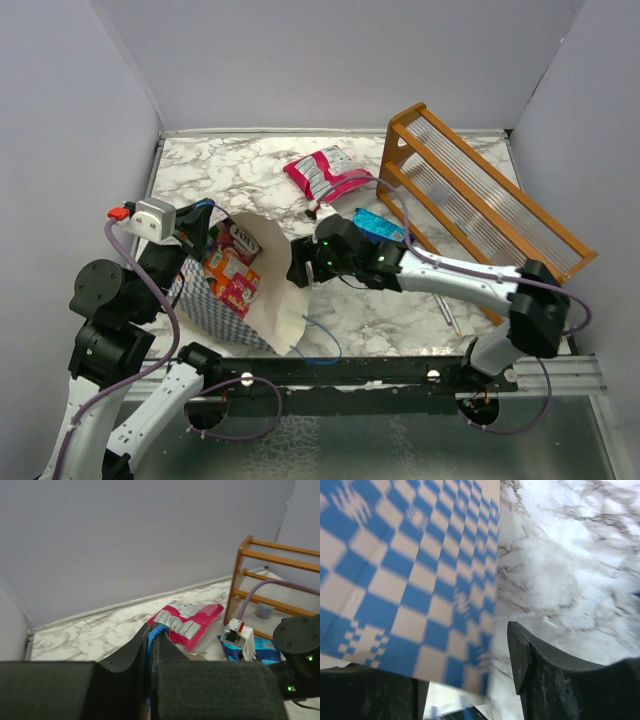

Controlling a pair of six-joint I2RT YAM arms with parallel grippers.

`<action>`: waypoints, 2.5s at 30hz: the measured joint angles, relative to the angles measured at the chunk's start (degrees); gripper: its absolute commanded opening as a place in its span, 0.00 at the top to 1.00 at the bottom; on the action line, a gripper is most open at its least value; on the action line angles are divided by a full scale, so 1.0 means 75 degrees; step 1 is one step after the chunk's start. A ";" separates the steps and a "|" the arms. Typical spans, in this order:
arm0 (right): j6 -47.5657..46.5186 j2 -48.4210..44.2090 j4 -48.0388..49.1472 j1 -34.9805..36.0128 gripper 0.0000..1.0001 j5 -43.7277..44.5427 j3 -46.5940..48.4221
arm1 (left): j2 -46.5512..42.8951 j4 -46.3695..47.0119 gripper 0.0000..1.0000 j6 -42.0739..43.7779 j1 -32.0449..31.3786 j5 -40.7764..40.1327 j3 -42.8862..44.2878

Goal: Take the snacks out of the paper bag
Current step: Adjust the paper bag at the center of the board, then take out the snack from the paper bag.

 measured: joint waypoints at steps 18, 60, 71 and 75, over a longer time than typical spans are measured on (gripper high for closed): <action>-0.3442 -0.3926 -0.0309 0.0122 0.04 -0.2011 -0.1335 | -0.0181 -0.0804 1.00 -0.1376 -0.0003 0.1218 -0.0017; -0.3334 0.2990 0.1559 0.2401 0.07 0.1577 0.1868 | -0.0058 -0.1125 1.00 -0.1405 -0.0003 0.0784 0.0437; -0.3209 0.3445 0.1510 0.2361 0.07 0.1877 0.2407 | -0.0020 -0.1148 1.00 -0.1408 -0.0003 0.0784 0.0472; -0.3107 0.3777 0.1437 0.2288 0.10 0.1871 0.2634 | -0.0015 -0.1148 1.00 -0.1408 -0.0003 0.0787 0.0475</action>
